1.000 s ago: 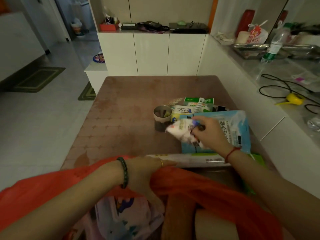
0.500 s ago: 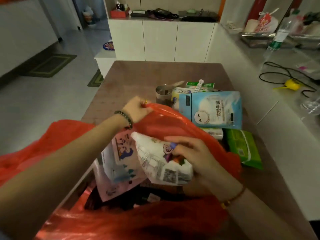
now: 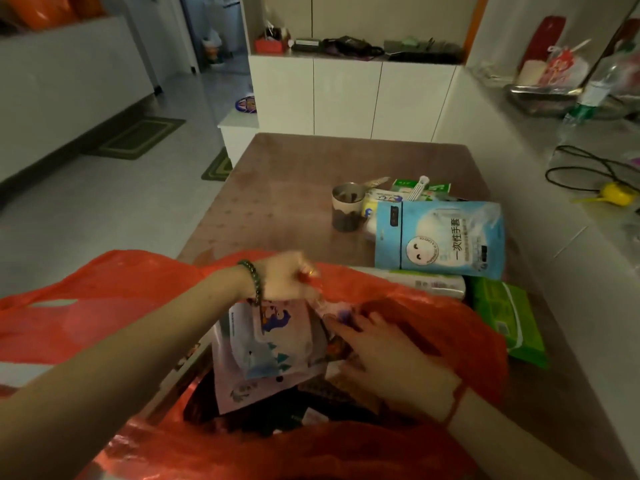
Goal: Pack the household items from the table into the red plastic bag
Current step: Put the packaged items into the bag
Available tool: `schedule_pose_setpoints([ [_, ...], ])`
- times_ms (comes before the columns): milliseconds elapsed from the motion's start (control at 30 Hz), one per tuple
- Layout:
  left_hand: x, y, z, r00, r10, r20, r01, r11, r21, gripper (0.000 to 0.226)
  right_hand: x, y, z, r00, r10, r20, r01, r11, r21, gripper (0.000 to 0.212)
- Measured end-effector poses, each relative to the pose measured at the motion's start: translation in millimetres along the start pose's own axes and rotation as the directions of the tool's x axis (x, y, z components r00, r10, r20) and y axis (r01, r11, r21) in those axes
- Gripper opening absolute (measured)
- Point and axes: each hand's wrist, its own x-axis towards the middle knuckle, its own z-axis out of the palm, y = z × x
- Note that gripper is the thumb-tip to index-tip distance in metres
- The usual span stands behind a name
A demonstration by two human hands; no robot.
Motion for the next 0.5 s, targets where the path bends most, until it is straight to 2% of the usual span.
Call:
schedule_pose_setpoints([
  [67,0,-16,-2,0.974,-0.156,0.162,0.143,0.985,0.093,0.021,-8,6,-29,0.984,-0.144,0.105,0.120,0.971,0.209,0.058],
  [100,3,-35,-7,0.954,-0.228,0.196,0.201,0.968,0.147,0.014,-10,11,-48,0.964,-0.222,0.145,0.164,0.929,0.332,0.054],
  [133,9,-54,-13,0.938,-0.306,0.166,0.278,0.946,0.169,0.016,-10,18,-69,0.944,-0.279,0.176,0.178,0.880,0.440,0.051],
  [167,17,-68,-24,0.908,-0.410,0.083,0.394,0.905,0.160,0.026,-7,27,-90,0.930,-0.317,0.185,0.171,0.820,0.546,0.048],
  [200,24,-75,-33,0.870,-0.492,-0.006,0.491,0.867,0.091,0.032,-2,35,-111,0.929,-0.337,0.151,0.162,0.740,0.653,0.043],
  [233,32,-76,-39,0.893,-0.447,-0.052,0.447,0.894,0.003,0.031,7,44,-128,0.944,-0.321,0.077,0.158,0.642,0.750,0.038],
  [267,42,-70,-48,0.949,-0.310,-0.062,0.305,0.949,-0.078,0.029,19,54,-140,0.967,-0.254,-0.019,0.155,0.530,0.833,0.037],
  [300,53,-60,-56,0.973,-0.210,-0.092,0.188,0.961,-0.204,0.026,37,67,-149,0.985,-0.132,-0.108,0.155,0.424,0.892,0.042],
  [333,66,-49,-63,0.973,-0.178,-0.149,0.114,0.925,-0.362,0.019,58,80,-153,0.985,0.023,-0.172,0.152,0.356,0.922,0.050],
  [400,95,-39,-76,0.956,-0.191,-0.221,0.065,0.876,-0.478,0.011,106,101,-149,0.924,0.313,-0.217,0.095,0.362,0.927,0.064],
  [433,109,-40,-81,0.944,-0.213,-0.253,0.067,0.871,-0.486,0.020,130,109,-144,0.892,0.403,-0.206,0.031,0.401,0.916,0.069],
  [500,144,-48,-82,0.919,-0.302,-0.253,0.142,0.852,-0.504,0.047,174,126,-128,0.867,0.473,-0.158,-0.130,0.521,0.843,0.083],
])
